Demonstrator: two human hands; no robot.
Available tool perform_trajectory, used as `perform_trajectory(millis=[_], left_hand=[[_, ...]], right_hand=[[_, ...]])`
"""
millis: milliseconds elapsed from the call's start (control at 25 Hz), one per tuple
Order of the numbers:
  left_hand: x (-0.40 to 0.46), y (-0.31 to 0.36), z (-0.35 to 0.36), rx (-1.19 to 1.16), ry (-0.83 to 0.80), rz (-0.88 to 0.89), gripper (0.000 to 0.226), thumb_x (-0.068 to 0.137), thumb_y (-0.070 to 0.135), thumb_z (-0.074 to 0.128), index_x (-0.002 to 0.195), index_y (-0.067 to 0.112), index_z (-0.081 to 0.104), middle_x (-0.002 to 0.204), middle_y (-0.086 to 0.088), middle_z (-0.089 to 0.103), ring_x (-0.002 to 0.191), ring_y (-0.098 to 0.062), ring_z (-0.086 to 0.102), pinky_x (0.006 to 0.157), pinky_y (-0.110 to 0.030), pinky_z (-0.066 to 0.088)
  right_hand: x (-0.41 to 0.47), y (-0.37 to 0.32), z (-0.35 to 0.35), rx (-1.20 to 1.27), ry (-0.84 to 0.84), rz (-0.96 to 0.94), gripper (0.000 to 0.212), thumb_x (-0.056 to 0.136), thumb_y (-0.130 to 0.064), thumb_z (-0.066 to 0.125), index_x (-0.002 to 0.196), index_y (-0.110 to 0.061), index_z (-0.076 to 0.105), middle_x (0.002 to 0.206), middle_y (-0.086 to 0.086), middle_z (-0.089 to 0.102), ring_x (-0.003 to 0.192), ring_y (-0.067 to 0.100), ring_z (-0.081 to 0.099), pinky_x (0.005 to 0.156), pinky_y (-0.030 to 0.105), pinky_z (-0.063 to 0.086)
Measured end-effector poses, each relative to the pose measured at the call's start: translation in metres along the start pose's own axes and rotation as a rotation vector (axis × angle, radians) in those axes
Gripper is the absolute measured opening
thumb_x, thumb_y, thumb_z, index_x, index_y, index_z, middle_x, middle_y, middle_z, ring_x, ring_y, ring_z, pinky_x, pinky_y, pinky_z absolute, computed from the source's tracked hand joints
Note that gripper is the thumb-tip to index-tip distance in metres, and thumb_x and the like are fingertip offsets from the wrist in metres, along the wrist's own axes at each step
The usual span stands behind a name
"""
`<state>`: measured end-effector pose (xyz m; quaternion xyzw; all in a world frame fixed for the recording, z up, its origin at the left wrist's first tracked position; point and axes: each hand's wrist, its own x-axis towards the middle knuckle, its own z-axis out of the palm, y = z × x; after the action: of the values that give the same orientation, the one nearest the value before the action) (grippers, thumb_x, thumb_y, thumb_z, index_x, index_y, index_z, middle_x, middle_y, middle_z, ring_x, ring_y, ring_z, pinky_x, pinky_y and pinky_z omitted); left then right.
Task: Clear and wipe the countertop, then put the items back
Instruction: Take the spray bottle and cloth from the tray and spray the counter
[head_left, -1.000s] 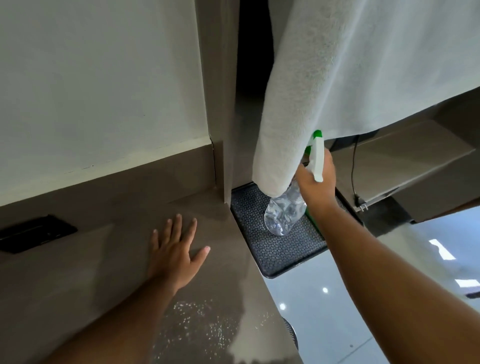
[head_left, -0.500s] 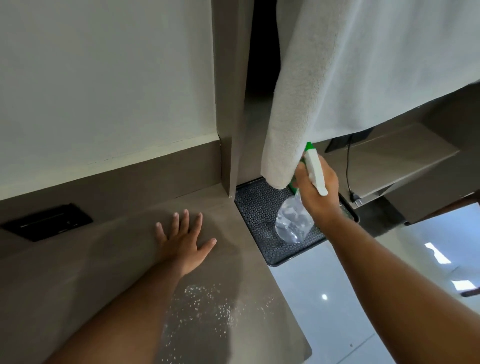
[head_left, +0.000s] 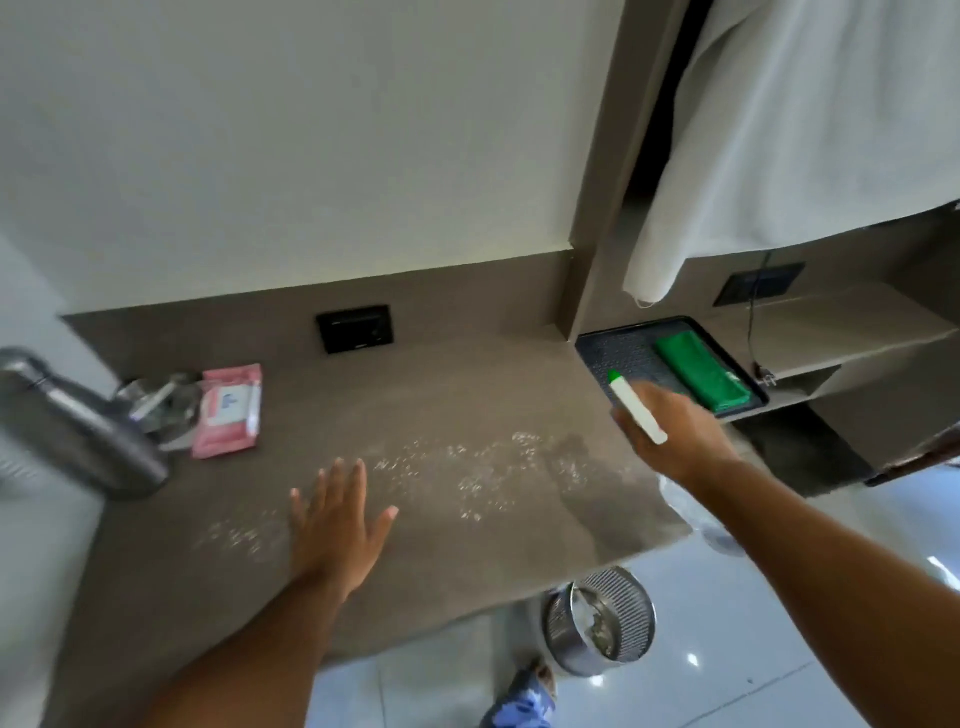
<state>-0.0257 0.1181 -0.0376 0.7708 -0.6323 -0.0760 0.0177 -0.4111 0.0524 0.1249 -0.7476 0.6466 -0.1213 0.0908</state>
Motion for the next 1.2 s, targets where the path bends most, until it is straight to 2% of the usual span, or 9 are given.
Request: perform_trajectory(millis=[80, 160, 240, 440, 680, 880, 1200], left_hand=[[-0.038, -0.06, 0.003, -0.034, 0.016, -0.101, 0.09, 0.083, 0.069, 0.024, 0.149, 0.009, 0.034, 0.155, -0.018, 0.035, 0.141, -0.039, 0.034, 0.113, -0.062, 0.02], [-0.082, -0.112, 0.01, -0.06, 0.038, -0.22, 0.094, 0.082, 0.069, 0.025, 0.145, 0.001, 0.038, 0.15, -0.024, 0.039, 0.137, -0.043, 0.038, 0.111, -0.063, 0.019], [-0.116, -0.144, 0.019, -0.106, 0.025, -0.327, 0.101, 0.08, 0.072, 0.023, 0.143, -0.006, 0.037, 0.149, -0.028, 0.038, 0.138, -0.045, 0.035, 0.112, -0.062, 0.019], [-0.136, -0.154, 0.026, -0.128, 0.009, -0.385, 0.103, 0.081, 0.072, 0.018, 0.148, -0.005, 0.03, 0.157, -0.025, 0.027, 0.145, -0.039, 0.025, 0.117, -0.056, 0.016], [-0.134, -0.158, 0.028, -0.117, 0.033, -0.386, 0.095, 0.088, 0.069, 0.024, 0.153, 0.0, 0.017, 0.162, -0.02, 0.014, 0.15, -0.035, 0.011, 0.119, -0.051, 0.007], [-0.133, -0.158, 0.029, -0.134, 0.025, -0.386, 0.093, 0.092, 0.067, 0.03, 0.154, 0.002, 0.01, 0.163, -0.018, 0.005, 0.151, -0.033, 0.003, 0.121, -0.05, 0.003], [-0.132, -0.158, 0.028, -0.114, 0.01, -0.39, 0.094, 0.092, 0.068, 0.028, 0.154, 0.002, 0.008, 0.164, -0.018, 0.005, 0.151, -0.033, 0.003, 0.121, -0.05, 0.004]], right_hand=[[-0.035, -0.036, 0.021, -0.128, -0.091, -0.086, 0.028, 0.095, -0.043, 0.05, 0.119, -0.029, 0.056, 0.097, 0.002, 0.07, 0.085, 0.028, 0.068, 0.071, 0.036, 0.054], [-0.064, -0.067, 0.037, -0.189, -0.111, -0.133, 0.028, 0.095, -0.043, 0.049, 0.119, -0.031, 0.055, 0.1, -0.001, 0.07, 0.087, 0.025, 0.068, 0.069, 0.033, 0.051], [-0.086, -0.095, 0.049, -0.15, -0.116, -0.129, 0.025, 0.095, -0.042, 0.05, 0.116, -0.029, 0.056, 0.098, 0.0, 0.071, 0.085, 0.026, 0.068, 0.068, 0.033, 0.051], [-0.13, -0.171, 0.1, -0.086, -0.26, -0.237, 0.026, 0.093, -0.043, 0.047, 0.106, -0.024, 0.058, 0.089, 0.002, 0.07, 0.076, 0.026, 0.068, 0.067, 0.038, 0.056], [-0.163, -0.245, 0.14, -0.05, -0.362, -0.279, 0.022, 0.094, -0.036, 0.045, 0.093, -0.019, 0.059, 0.086, 0.006, 0.069, 0.079, 0.03, 0.066, 0.064, 0.033, 0.05], [-0.168, -0.245, 0.143, -0.081, -0.315, -0.256, 0.02, 0.094, -0.033, 0.046, 0.095, -0.017, 0.059, 0.088, 0.008, 0.069, 0.079, 0.03, 0.066, 0.061, 0.032, 0.046], [-0.155, -0.205, 0.123, -0.136, -0.17, -0.052, 0.017, 0.09, -0.024, 0.052, 0.097, -0.01, 0.06, 0.091, 0.011, 0.069, 0.081, 0.033, 0.068, 0.068, 0.04, 0.056]])
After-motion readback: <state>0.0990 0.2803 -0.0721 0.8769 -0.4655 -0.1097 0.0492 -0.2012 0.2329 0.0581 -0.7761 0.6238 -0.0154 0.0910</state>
